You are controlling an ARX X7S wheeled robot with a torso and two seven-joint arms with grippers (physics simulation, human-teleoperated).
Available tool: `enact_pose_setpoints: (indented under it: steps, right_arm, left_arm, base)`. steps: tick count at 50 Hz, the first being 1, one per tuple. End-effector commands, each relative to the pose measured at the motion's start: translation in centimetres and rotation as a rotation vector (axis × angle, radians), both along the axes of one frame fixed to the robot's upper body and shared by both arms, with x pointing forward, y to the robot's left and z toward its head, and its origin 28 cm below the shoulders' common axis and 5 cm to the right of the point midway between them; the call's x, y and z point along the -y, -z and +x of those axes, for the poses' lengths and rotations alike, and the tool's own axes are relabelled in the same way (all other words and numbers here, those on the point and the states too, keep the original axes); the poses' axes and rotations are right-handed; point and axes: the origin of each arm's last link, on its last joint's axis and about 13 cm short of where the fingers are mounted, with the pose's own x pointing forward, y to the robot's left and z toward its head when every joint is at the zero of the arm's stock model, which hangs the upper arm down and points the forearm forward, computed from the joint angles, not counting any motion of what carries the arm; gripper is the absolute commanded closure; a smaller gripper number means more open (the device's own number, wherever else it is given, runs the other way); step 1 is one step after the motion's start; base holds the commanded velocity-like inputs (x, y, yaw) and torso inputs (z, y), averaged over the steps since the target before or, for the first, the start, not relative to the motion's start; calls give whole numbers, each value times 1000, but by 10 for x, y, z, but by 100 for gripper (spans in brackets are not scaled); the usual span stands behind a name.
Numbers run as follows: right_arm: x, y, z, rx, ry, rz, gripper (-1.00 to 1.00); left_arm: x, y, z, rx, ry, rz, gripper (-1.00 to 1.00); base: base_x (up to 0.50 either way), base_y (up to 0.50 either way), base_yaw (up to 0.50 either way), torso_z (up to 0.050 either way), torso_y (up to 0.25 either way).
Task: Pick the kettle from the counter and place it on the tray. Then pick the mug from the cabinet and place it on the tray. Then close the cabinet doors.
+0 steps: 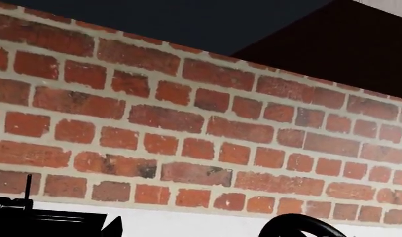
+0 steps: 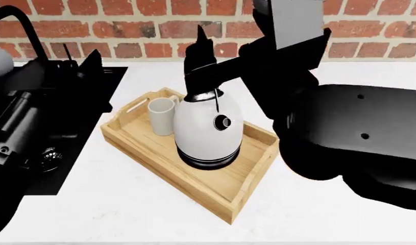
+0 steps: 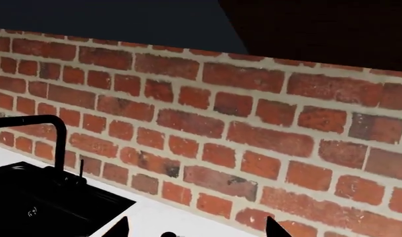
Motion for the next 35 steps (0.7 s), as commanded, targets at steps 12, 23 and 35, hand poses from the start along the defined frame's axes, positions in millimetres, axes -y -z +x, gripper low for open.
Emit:
enact_pose_setpoints:
  steps: [12,23,35]
  right_arm:
    - [47,43,-102,335,299,55,-100]
    - [69,14,-114,482,430,82,-100]
    - [72,-3,-116,554,512,86,-100]
  left_arm:
    - [17,-38,-71,363,-63,51,-100]
    - [14,-55,-88,466,-94,45,-100]
    - [14,-61,-101,511,-110,43,-100]
  base:
    - [0,0,0,0,0]
    - [0,0,0,0,0]
    - [0,0,0,0,0]
